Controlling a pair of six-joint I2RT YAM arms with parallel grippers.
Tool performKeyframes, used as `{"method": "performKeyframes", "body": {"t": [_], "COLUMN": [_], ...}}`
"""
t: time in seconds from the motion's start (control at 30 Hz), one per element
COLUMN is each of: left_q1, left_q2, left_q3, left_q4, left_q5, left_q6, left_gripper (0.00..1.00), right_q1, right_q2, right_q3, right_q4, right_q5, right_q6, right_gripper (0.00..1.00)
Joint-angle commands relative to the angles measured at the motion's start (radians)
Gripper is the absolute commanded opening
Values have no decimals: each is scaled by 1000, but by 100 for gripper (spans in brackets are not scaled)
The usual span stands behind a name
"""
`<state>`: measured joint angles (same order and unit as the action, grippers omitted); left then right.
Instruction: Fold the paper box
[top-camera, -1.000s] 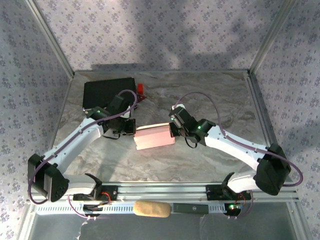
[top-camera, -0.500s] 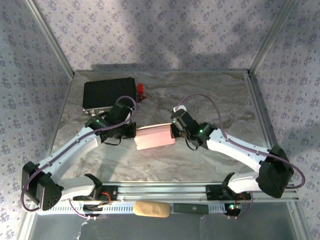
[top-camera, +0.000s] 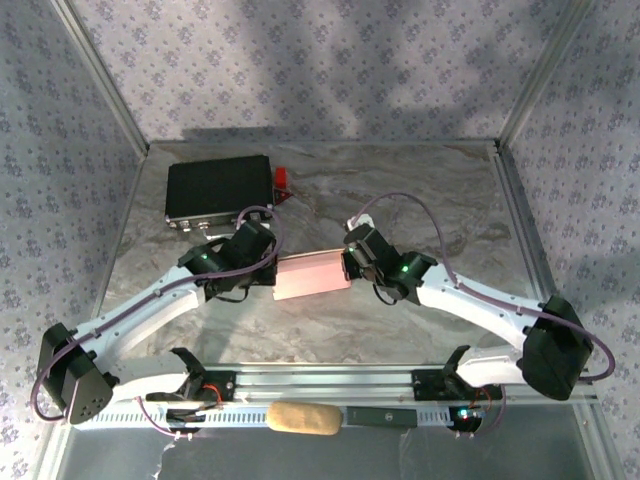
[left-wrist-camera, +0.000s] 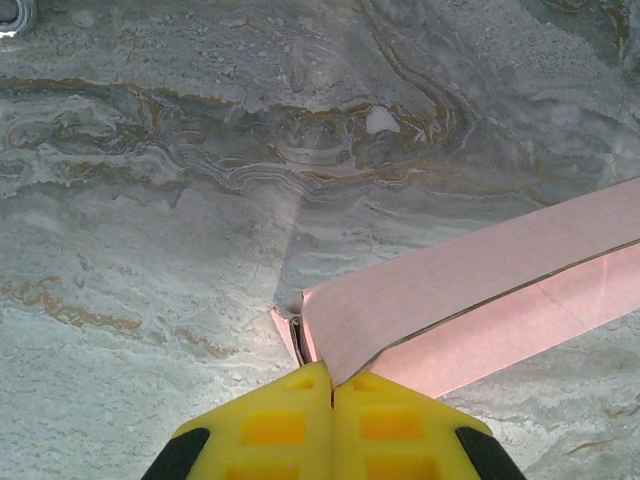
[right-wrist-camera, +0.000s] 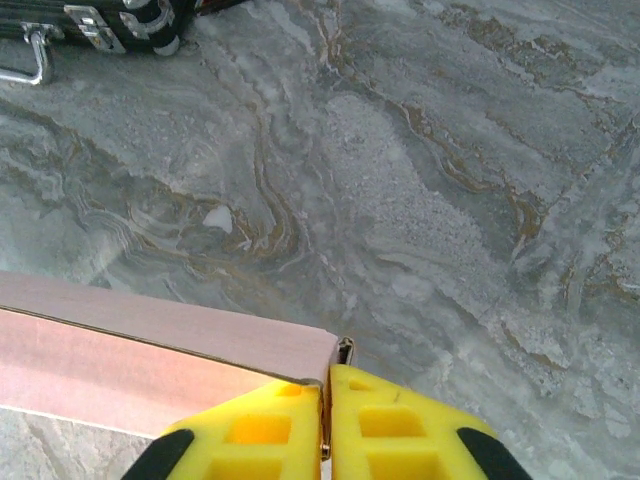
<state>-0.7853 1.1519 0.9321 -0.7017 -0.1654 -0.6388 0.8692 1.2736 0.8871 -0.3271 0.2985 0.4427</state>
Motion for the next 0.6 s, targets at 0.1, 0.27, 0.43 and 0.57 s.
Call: {"method": "performKeyframes", "body": {"t": [0.1,0.27,0.43,0.57], "left_q1": [-38,-52,-59,-65], "left_q2": [26,32,39,41], "left_q3": [-32,-26,-21,-15], "left_q4": [-45,-47,-45,-51], "left_q5": [-1,-17,-24,-32], "left_q6": [-33,-41,-47,-51], "left_gripper": [4,4,4,4], "right_q1": [13,6,-15,-76], "right_q2": [-50,-107,-189,-253], "right_q3": [16,26,15,-7], "right_q4": [-118,-150,-140,-170], "right_q5": [-85,-92,-128,-178], "right_q6": [77,178,339,621], "right_gripper": [26,39,47,66]}}
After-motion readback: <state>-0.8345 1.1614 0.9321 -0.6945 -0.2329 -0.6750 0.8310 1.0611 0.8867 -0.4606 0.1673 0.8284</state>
